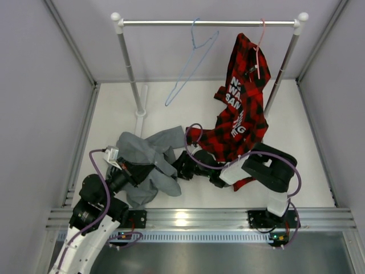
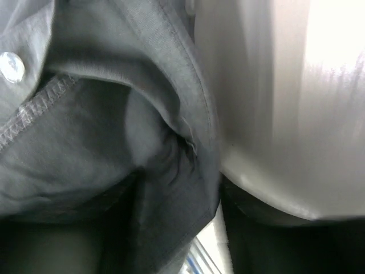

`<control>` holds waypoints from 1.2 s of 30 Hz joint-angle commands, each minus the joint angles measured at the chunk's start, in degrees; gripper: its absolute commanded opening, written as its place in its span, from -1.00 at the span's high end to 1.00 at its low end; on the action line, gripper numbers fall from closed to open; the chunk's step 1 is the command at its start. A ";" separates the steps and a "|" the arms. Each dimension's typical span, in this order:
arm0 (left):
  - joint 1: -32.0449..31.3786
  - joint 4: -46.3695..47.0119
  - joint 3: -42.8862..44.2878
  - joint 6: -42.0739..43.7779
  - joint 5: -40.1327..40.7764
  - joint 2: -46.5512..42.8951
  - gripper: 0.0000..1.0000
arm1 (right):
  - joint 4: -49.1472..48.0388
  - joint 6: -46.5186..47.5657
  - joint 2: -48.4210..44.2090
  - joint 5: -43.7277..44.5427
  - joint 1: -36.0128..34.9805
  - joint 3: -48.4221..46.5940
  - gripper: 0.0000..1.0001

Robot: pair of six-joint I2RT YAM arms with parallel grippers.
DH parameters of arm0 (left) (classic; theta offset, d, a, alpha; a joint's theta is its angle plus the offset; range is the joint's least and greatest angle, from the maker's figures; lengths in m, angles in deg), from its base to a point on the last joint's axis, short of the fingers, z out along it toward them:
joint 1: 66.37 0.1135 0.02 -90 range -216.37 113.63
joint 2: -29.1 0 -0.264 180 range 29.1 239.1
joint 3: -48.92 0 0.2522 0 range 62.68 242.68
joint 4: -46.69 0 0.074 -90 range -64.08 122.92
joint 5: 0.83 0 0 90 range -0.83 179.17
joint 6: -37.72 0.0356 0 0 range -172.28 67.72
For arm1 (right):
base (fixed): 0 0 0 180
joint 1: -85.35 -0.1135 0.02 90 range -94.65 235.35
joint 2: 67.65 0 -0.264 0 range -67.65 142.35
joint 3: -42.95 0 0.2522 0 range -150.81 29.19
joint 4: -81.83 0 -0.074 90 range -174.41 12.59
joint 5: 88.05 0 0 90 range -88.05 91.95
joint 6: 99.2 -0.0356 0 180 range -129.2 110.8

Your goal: Place the shirt on the hanger

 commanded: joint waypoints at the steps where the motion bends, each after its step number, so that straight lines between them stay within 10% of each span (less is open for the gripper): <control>1: -0.08 5.58 0.50 0.13 -1.14 -0.59 1.00 | -5.83 0.01 -0.72 2.95 -0.04 -1.90 0.16; 3: -0.08 5.84 0.94 0.58 -1.22 -0.51 1.00 | -3.04 1.24 -2.90 4.45 0.84 -2.25 0.99; 8: 0.00 7.42 2.34 2.68 -2.98 0.02 1.00 | 14.35 16.60 -14.32 6.82 6.11 -8.21 1.00; 16: -0.08 22.95 0.33 2.17 -20.53 7.48 1.00 | 50.39 54.99 -25.42 3.24 8.31 -45.63 1.00; 20: -1.31 47.58 -8.60 -7.58 -25.48 16.71 1.00 | 66.11 60.75 -22.09 -3.18 8.05 -61.64 1.00; 24: -11.57 53.29 -12.94 -3.84 -16.72 21.98 0.97 | 70.19 62.33 -23.48 -5.56 7.88 -64.31 1.00; 26: -22.81 54.87 -13.21 1.52 -8.75 28.12 0.67 | 71.60 63.21 -24.27 -7.66 7.88 -63.78 1.00; 27: -30.59 55.40 -11.91 3.63 -6.43 30.76 -0.23 | 72.13 64.34 -24.36 -8.02 7.79 -63.69 1.00; 28: -33.98 55.41 -10.50 7.83 -4.58 36.09 -0.51 | 72.92 65.22 -24.45 -8.02 7.87 -63.69 1.00; 36: -46.67 23.20 8.56 21.93 27.34 34.75 -0.75 | 87.15 76.65 -26.65 -1.98 8.23 -66.77 1.00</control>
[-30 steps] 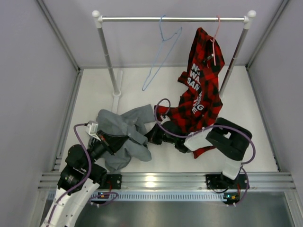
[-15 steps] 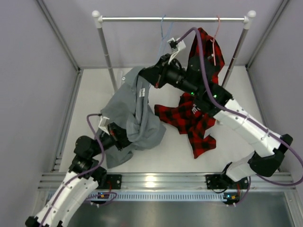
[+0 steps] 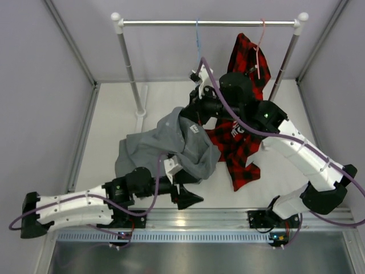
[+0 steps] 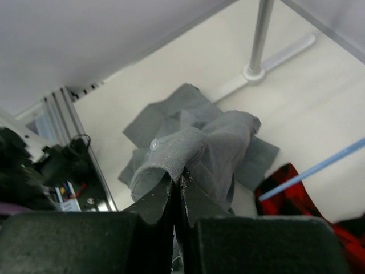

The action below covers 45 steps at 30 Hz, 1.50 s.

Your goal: Place the shirt on the hanger

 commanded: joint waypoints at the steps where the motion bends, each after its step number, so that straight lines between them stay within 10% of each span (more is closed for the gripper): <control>1: -0.64 -18.03 11.84 8.14 24.55 -6.50 -0.75 | 7.84 6.78 -3.26 5.29 0.44 -2.01 1.00; 13: -0.55 -21.56 27.44 20.42 56.21 8.51 -0.37 | 7.06 1.42 -1.33 6.19 1.68 3.81 1.00; 27: 8.33 -1.51 24.10 29.14 46.92 15.89 0.06 | 7.06 0.63 -1.42 -0.32 1.59 4.42 1.00; 32: 8.33 2.28 22.70 31.43 41.65 15.64 1.00 | 6.97 0.54 -1.33 -0.06 1.59 4.59 1.00; 34: 8.33 2.37 22.43 32.13 40.41 15.20 1.00 | 6.88 0.54 -1.51 0.55 1.59 4.86 1.00; 39: 9.55 -2.61 26.02 26.18 53.57 17.12 1.00 | 6.27 -3.84 -7.47 11.09 1.59 13.88 -0.60; 45: 13.68 -10.45 29.55 16.07 58.25 18.36 1.00 | 0.47 -13.07 -25.48 14.98 1.59 37.26 -0.82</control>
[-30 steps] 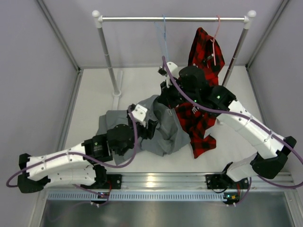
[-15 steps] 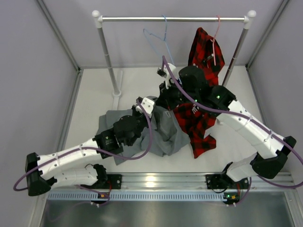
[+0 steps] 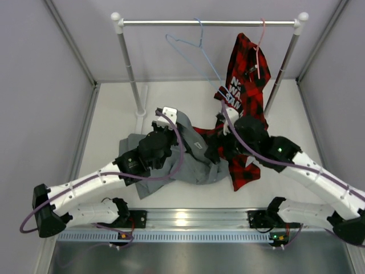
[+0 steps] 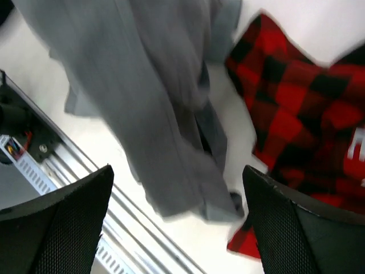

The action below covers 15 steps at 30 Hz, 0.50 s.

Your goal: Place the shirt on the hanger

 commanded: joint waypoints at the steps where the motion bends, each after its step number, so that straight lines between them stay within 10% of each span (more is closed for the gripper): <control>1: 2.04 -3.92 3.71 -7.74 4.02 -0.42 1.00 | -5.52 -6.95 -11.89 2.30 0.02 11.21 -0.79; 15: 3.10 -8.68 7.31 -14.34 4.37 2.04 1.00 | -26.88 -18.39 -14.13 3.70 -3.76 31.13 -0.09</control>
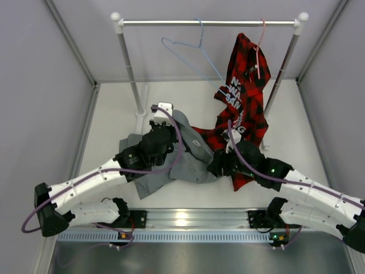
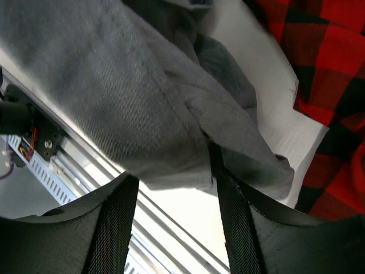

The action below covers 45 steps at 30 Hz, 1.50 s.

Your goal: Place the shirt on the hanger

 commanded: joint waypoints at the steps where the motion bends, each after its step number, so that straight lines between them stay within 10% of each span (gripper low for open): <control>1: 0.43 -0.51 3.12 -2.34 1.61 0.19 1.00 | -12.22 -3.68 3.37 1.93 -0.88 0.15 -0.08; 8: 0.87 -1.65 4.79 -2.52 3.02 -0.51 1.00 | -16.19 -2.72 12.44 6.13 -2.90 -3.09 -0.07; 10: 0.87 -2.35 6.01 -2.08 3.98 -1.30 1.00 | -14.01 -1.24 13.50 10.33 -3.34 -6.15 0.99; 17: 0.87 2.11 16.98 16.85 0.92 -10.42 1.00 | 6.96 14.05 15.51 16.68 -8.95 -43.91 1.00; 24: 0.87 3.62 25.36 27.36 -23.23 -15.55 1.00 | 25.38 21.89 29.40 24.33 -15.65 -83.58 1.00; 32: 0.78 10.73 0.34 8.96 -25.11 -17.21 1.00 | 28.46 12.06 22.39 32.42 -15.56 -62.89 1.00; 37: 0.61 9.45 -16.44 -6.19 -19.84 -17.22 1.00 | 19.98 1.96 10.79 24.19 -15.56 -29.69 1.00; 45: 0.69 -10.69 -13.68 -19.91 -5.53 -12.30 1.00 | 16.24 -2.28 5.33 22.23 -11.70 -13.38 1.00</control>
